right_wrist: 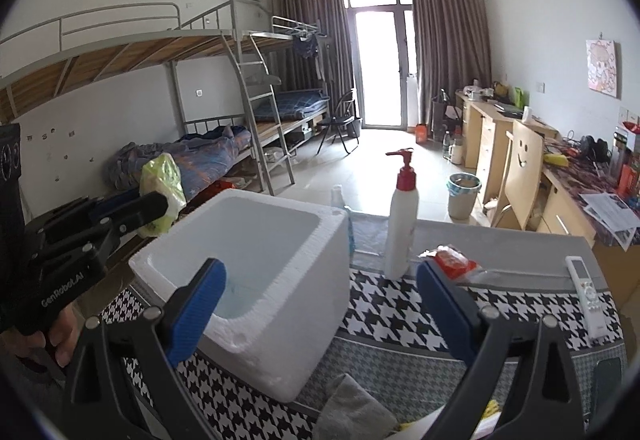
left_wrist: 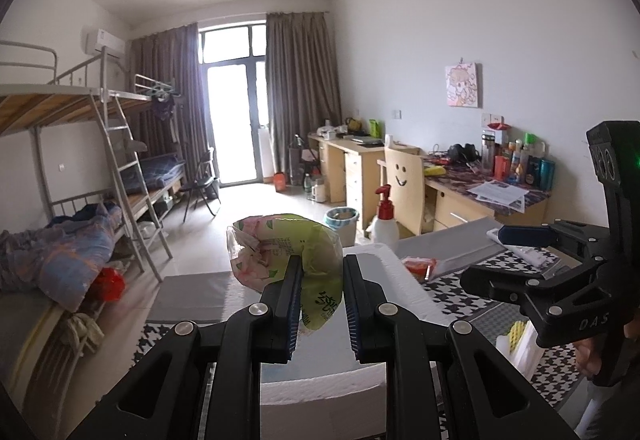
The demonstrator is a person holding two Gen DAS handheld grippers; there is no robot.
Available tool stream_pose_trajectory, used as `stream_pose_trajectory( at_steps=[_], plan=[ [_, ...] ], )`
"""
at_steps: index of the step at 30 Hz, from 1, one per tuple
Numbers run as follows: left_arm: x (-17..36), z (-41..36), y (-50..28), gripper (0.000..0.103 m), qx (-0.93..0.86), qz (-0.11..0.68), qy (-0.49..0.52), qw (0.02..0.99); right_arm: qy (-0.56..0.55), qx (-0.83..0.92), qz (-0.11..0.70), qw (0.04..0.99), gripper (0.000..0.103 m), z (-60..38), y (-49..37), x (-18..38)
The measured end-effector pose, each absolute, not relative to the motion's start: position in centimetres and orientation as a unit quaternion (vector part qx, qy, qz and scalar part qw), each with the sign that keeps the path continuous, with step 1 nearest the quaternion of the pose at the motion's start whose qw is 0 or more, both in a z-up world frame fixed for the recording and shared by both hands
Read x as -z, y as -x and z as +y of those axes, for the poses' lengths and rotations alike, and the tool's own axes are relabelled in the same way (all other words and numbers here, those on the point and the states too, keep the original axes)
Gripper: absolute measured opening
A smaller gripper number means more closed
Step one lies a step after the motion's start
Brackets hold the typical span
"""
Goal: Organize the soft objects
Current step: 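Lower the green pouch into the foam box and open the left tool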
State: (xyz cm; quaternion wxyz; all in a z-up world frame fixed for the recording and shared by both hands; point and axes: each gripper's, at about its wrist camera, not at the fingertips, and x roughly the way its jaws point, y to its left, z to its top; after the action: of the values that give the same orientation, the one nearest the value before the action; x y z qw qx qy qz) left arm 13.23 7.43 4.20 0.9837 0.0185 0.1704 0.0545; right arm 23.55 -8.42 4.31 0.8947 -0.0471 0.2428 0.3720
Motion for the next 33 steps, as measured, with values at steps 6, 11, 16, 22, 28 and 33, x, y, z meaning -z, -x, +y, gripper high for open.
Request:
stream_pose_trajectory(
  at_steps=[6,11,16,22,28,33],
  plan=[
    [-4.0,7.1,-14.5,0.021,-0.04,0.188,-0.013,0.981,0.042,-0.361,0.245,0.899,0.098,-9.8,-23.8,-3.9],
    [-3.7,7.0,-15.6,0.021,-0.034,0.207,-0.008,0.978,0.038,-0.352,0.248,0.902,0.098,-10.9,-23.9,-3.6],
    [-3.5,6.9,-16.5,0.021,-0.036,0.218,-0.003,0.975,0.036,-0.343,0.247,0.906,0.098,-11.8,-23.9,-3.4],
    [-2.8,7.1,-17.7,0.021,-0.035,0.241,0.005,0.97,0.033,-0.333,0.247,0.909,0.098,-13.0,-23.9,-3.1],
    [-2.3,7.4,-18.5,0.023,-0.041,0.257,0.007,0.965,0.027,-0.326,0.251,0.911,0.098,-13.8,-24.0,-2.8],
    [-2.2,7.4,-18.5,0.074,-0.049,0.256,0.018,0.965,0.024,-0.323,0.253,0.912,0.098,-14.2,-24.1,-2.8]
  ],
)
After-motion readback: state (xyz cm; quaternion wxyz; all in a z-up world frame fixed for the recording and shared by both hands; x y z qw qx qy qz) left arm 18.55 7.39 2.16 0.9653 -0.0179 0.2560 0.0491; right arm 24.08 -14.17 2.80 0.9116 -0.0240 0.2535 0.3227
